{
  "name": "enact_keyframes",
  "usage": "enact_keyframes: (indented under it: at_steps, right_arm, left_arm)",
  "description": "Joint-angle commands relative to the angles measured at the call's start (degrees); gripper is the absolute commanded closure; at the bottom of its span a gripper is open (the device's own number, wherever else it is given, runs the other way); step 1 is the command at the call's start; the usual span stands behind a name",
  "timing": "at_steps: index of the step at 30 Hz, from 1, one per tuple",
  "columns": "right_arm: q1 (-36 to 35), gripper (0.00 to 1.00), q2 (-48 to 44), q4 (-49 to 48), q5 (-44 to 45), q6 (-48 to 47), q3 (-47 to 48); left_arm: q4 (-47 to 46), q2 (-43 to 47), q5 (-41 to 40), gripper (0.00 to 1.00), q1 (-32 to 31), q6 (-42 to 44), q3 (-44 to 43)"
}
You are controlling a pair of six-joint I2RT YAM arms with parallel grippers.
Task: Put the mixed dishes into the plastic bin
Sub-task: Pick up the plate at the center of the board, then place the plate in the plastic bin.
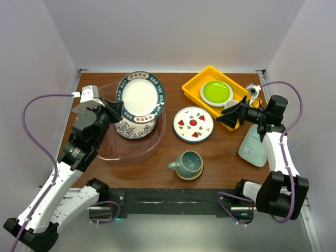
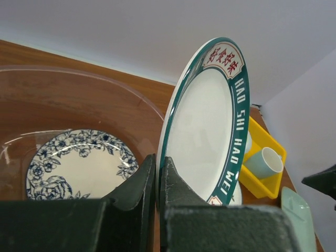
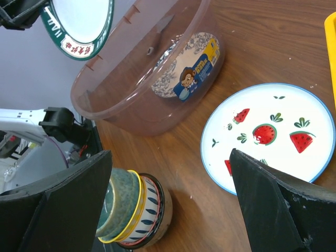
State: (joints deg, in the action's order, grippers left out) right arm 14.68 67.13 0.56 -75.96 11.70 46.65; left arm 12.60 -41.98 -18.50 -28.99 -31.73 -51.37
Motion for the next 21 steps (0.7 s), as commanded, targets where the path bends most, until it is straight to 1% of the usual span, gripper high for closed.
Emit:
enact_keyframes:
  at_steps: [1, 2, 3, 4, 5, 7, 8, 10, 13, 15, 16, 17, 21]
  right_arm:
    - [0.2, 0.02, 0.2, 0.8, 0.2, -1.4, 2.1]
    - [0.2, 0.02, 0.3, 0.9, 0.2, -1.5, 2.1]
    - [0.3, 0.02, 0.2, 0.9, 0.3, -1.4, 2.2]
    - [0.2, 0.02, 0.2, 0.9, 0.2, -1.6, 2.2]
    - [0.2, 0.02, 0.2, 1.0, 0.3, -1.5, 2.2]
    - [0.2, 0.02, 0.1, 1.1, 0.4, -1.6, 2.2]
    - [0.3, 0.02, 0.2, 1.3, 0.5, -1.7, 2.2]
    - [0.2, 0.02, 0.3, 1.3, 0.5, -1.7, 2.3]
    - [0.2, 0.02, 0.5, 1.5, 0.6, -1.9, 2.4]
    - [0.2, 0.02, 0.5, 1.6, 0.7, -1.9, 2.4]
    - [0.2, 0.02, 0.6, 1.6, 0.7, -2.1, 2.4]
    - [0.2, 0.02, 0.6, 1.7, 0.7, -2.1, 2.4]
    - [0.2, 0.02, 0.8, 1.8, 1.1, -2.2, 2.4]
  left_arm:
    - [-4.6, -0.6, 4.4, 1.0, 6.0, -1.4, -2.7]
    - [-4.9, -1.1, 7.9, 1.0, 9.1, -2.4, -2.4]
    - [-5.1, -1.3, 9.7, 1.0, 10.7, -3.0, -1.7]
    - [-5.7, -1.6, 11.5, 1.0, 13.8, -3.6, -1.3]
    - [-6.1, -1.8, 15.1, 1.0, 15.4, -4.9, -0.2]
    - [-7.3, -1.8, 18.2, 1.0, 18.1, -6.3, 1.0]
    - [-7.7, -1.7, 21.4, 1.0, 20.6, -7.7, 2.3]
    - [-8.8, -1.8, 23.9, 1.0, 22.8, -9.0, 3.9]
    - [-11.2, -1.7, 29.1, 1.0, 28.3, -11.5, 7.8]
    - [-11.7, -1.6, 32.6, 1.0, 30.5, -13.4, 10.6]
    - [-14.0, -1.5, 33.6, 1.0, 32.1, -13.9, 11.5]
    - [-14.3, -1.5, 35.1, 1.0, 32.9, -14.7, 12.9]
    - [-14.7, -1.3, 37.0, 1.0, 35.5, -15.2, 15.2]
